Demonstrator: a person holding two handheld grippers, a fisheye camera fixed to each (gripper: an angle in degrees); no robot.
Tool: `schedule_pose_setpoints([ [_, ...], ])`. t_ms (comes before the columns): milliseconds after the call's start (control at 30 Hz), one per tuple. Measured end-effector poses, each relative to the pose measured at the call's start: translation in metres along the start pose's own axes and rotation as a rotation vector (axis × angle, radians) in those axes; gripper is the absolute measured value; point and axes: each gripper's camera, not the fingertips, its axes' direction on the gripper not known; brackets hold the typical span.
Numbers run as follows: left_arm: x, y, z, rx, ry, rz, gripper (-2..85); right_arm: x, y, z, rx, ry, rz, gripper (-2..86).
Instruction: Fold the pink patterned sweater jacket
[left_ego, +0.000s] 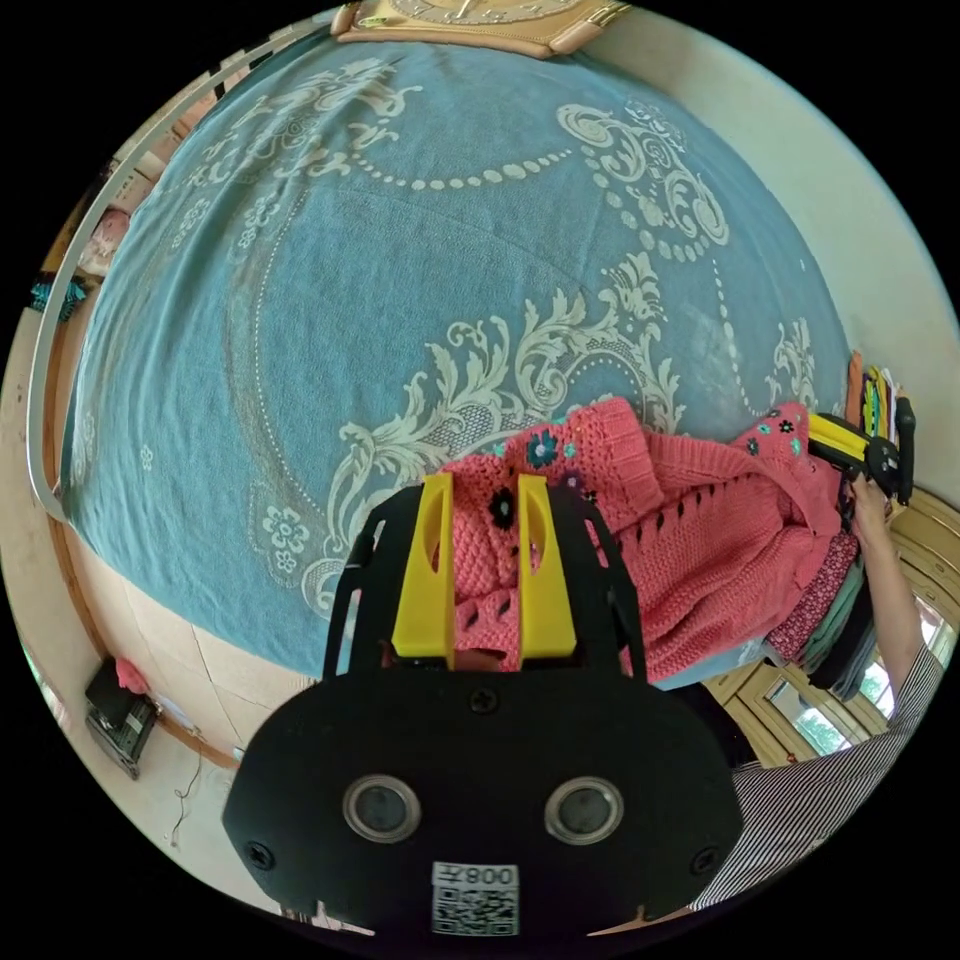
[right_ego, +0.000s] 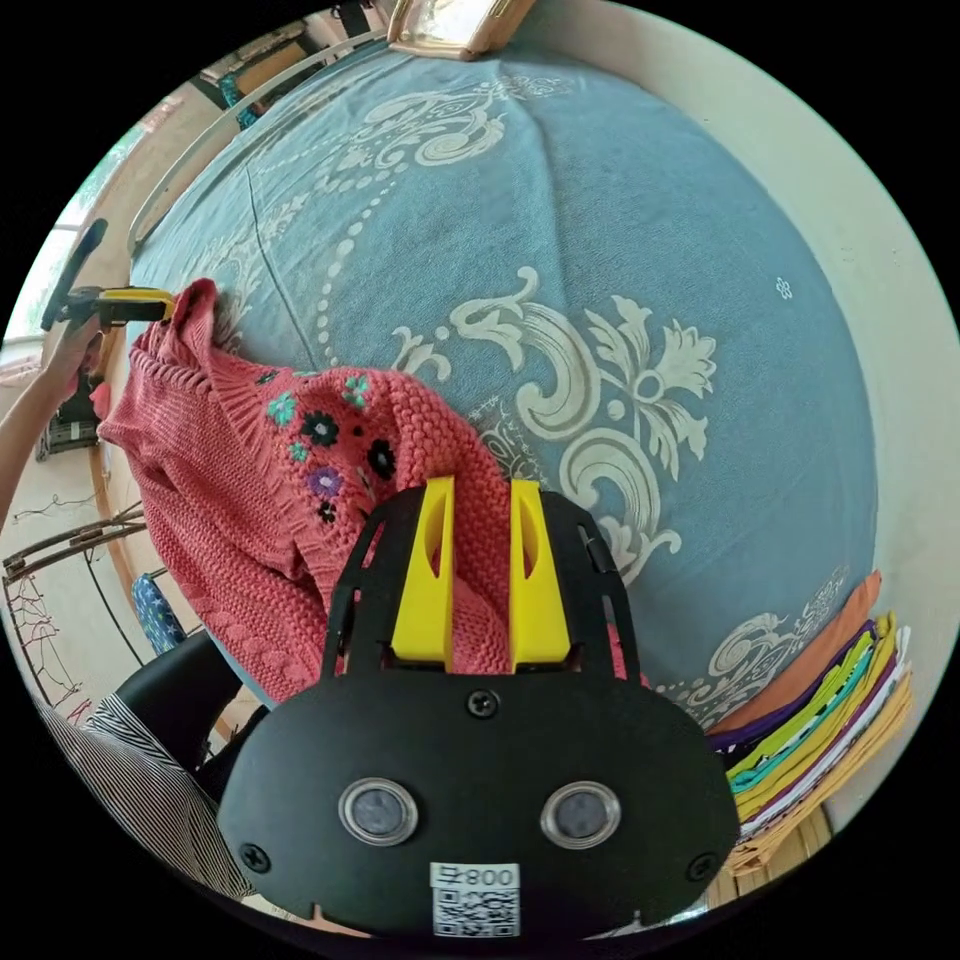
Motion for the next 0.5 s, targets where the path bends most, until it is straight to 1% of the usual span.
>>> schedule_pose_setpoints([
  [133, -0.006, 0.014, -0.012, -0.003, 0.029, -0.012, 5.2, 0.004, 0.027, -0.008, -0.009, -0.060, 0.042, 5.3],
  [233, -0.008, 0.038, -0.037, 0.065, 0.064, -0.017, 4.0, 0.009, 0.053, -0.022, -0.030, -0.098, 0.105, 3.2],
  [300, -0.009, 0.064, -0.068, 0.146, 0.125, 0.002, 3.5, 0.010, 0.075, -0.043, -0.006, -0.101, 0.118, 2.7],
  [500, -0.013, 0.147, -0.160, 0.317, 0.289, 0.046, 2.9, 0.012, 0.196, -0.170, 0.231, -0.170, 0.188, 2.1],
])
